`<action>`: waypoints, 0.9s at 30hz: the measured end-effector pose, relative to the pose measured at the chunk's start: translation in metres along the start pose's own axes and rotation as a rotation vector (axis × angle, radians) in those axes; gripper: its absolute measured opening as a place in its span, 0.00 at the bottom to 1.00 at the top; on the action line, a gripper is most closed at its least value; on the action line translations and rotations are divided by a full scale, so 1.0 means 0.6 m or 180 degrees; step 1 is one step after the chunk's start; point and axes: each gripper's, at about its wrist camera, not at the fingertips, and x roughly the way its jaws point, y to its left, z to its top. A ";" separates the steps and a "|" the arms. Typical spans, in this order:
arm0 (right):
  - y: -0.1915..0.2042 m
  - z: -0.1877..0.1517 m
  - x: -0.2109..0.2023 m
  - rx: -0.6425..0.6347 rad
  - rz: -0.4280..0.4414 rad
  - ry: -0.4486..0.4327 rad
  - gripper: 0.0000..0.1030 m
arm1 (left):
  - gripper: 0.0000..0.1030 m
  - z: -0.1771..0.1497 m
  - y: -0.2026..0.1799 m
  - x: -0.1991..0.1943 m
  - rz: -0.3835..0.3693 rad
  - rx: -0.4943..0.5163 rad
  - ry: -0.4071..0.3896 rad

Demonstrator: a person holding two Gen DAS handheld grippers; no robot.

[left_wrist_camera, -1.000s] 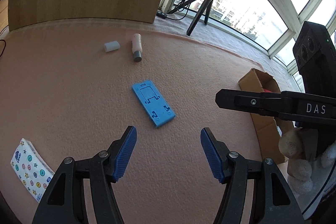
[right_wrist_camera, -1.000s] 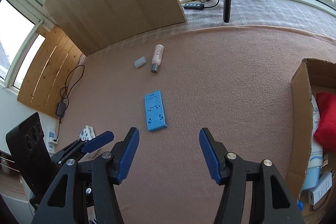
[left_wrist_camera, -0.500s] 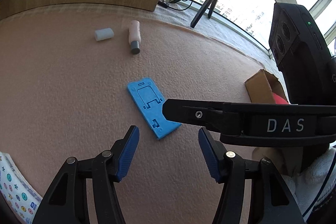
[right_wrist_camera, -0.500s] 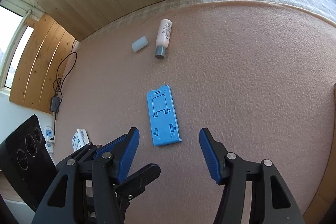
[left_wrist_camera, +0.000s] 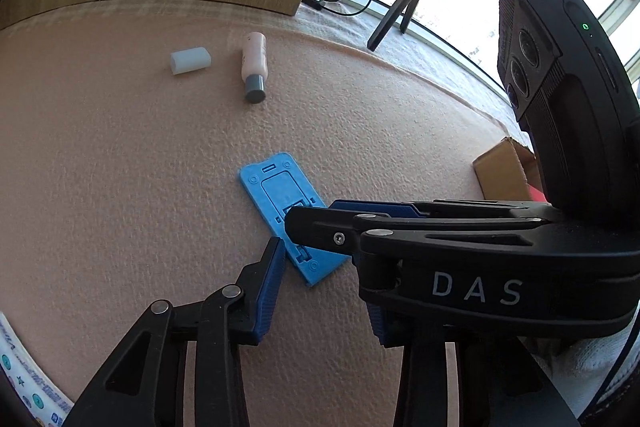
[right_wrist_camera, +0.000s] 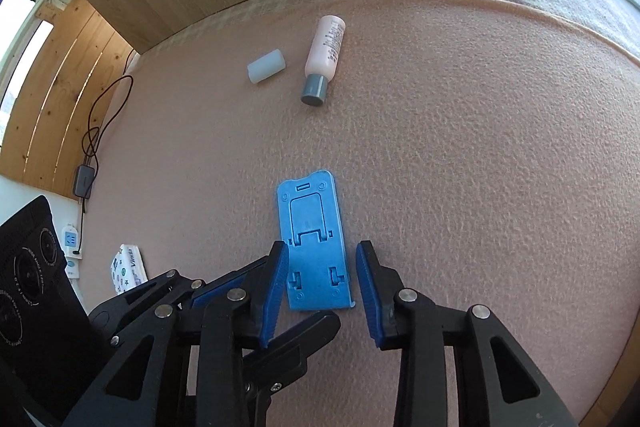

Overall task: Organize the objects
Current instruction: 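Close the right tool on the blue phone stand and lift it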

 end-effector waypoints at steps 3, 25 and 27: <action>-0.003 -0.001 -0.001 0.0026 -0.0007 -0.0006 0.27 | 0.38 -0.001 -0.001 0.000 0.0001 0.0004 -0.0017; -0.028 -0.055 -0.065 0.0139 0.0032 -0.0249 0.20 | 0.38 -0.039 -0.081 -0.042 -0.0018 0.0323 -0.0120; -0.032 -0.060 -0.076 0.0139 0.0029 -0.0286 0.20 | 0.38 -0.037 -0.095 -0.047 -0.0028 0.0376 -0.0134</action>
